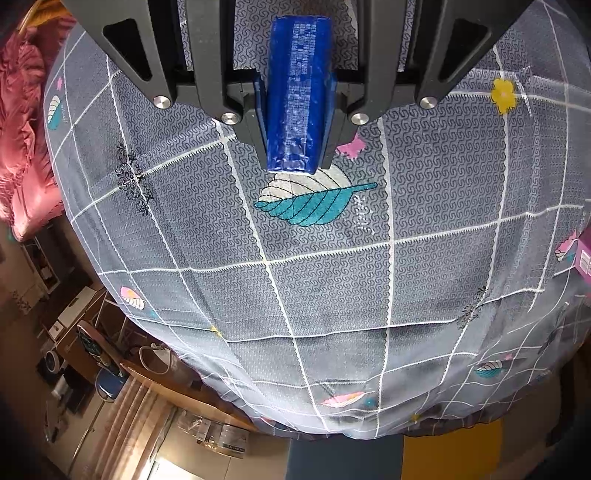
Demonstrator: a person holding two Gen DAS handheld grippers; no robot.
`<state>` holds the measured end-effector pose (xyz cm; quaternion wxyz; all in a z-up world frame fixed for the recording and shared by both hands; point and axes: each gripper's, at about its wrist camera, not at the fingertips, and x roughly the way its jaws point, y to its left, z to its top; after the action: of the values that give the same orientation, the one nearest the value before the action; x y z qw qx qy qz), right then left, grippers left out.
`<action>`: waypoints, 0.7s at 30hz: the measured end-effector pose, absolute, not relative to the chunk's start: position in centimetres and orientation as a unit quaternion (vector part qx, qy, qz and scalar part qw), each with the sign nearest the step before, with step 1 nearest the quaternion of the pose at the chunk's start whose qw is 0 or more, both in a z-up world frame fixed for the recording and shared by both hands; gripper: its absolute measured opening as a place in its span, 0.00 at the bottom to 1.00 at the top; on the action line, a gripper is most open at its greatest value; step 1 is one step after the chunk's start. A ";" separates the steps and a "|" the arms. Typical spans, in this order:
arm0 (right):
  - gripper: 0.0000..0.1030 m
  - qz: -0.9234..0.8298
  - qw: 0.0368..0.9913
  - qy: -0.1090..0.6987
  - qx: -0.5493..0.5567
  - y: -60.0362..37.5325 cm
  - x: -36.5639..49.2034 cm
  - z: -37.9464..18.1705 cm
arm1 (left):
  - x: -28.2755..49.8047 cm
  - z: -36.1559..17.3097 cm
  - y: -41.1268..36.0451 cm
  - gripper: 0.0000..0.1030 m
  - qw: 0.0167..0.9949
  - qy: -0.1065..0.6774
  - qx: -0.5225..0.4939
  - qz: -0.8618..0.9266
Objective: Organize soft objects
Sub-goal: 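Carry the beige mesh bag into the gold tray with the left tool and release, then carry the blue tissue pack into the gold tray with the right tool and release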
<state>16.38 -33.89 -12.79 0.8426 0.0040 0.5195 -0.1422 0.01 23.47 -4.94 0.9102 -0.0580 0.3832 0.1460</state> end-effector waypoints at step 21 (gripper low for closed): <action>0.22 -0.112 0.851 0.511 0.035 -29.6 21.5 -8.5 | -0.3 -5.7 22.5 0.43 0.911 0.397 -0.060 0.090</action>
<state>21.51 -29.60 -8.54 0.8514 0.0349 0.5113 -0.1116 -0.29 22.46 -5.72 0.9115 -0.0605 0.3967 0.0901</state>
